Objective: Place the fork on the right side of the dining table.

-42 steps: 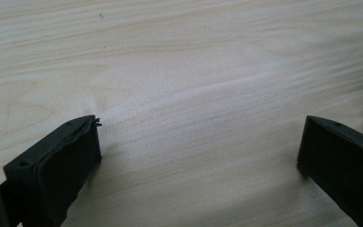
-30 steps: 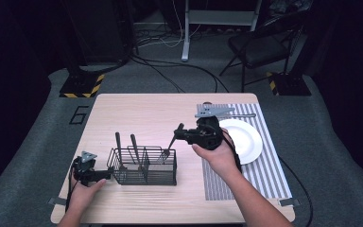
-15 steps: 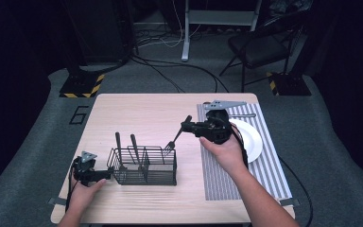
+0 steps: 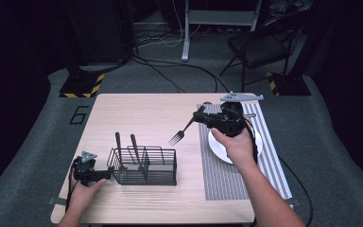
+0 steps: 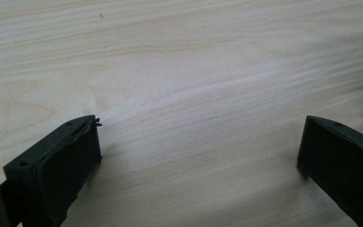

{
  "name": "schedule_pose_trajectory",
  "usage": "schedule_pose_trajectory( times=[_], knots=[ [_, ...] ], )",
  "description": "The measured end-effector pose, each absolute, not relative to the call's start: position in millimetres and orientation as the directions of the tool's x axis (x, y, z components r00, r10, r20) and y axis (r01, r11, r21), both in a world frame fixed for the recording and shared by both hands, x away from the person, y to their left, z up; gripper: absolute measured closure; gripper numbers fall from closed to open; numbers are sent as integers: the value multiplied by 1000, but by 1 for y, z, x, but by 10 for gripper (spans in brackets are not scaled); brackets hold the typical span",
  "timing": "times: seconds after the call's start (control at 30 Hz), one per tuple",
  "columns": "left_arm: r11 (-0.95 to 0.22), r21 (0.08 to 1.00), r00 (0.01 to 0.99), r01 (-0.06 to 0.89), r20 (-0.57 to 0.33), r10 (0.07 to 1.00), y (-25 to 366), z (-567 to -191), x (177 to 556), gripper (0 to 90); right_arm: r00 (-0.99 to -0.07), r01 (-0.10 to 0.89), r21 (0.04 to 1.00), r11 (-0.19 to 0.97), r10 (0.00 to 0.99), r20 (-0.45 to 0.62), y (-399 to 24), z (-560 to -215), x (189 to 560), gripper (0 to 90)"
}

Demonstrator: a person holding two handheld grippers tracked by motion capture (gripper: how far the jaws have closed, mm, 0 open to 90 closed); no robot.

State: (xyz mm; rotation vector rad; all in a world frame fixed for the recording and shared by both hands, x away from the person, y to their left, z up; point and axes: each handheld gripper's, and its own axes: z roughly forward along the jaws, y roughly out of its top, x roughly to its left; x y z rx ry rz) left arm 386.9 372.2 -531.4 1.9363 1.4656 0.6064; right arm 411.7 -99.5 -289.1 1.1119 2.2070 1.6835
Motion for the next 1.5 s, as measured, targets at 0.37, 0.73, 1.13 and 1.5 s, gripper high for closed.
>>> schedule_pose_trajectory(
  times=[0.37,0.73,1.13,1.5],
  knots=[
    [-184,717,275,673,-11,961,372,-531,387,0,-677,461,884,74,674,297,-121,-292,411,872],
    [-184,717,275,673,-11,961,372,-531,387,0,-654,471,879,76,699,291,-131,-304,407,872],
    [-184,717,274,673,-11,962,372,-531,387,0,-630,483,872,75,722,287,-140,-320,401,871],
    [-183,717,274,672,-11,962,372,-531,387,0,-601,505,861,67,743,295,-151,-341,394,871]
  ],
)
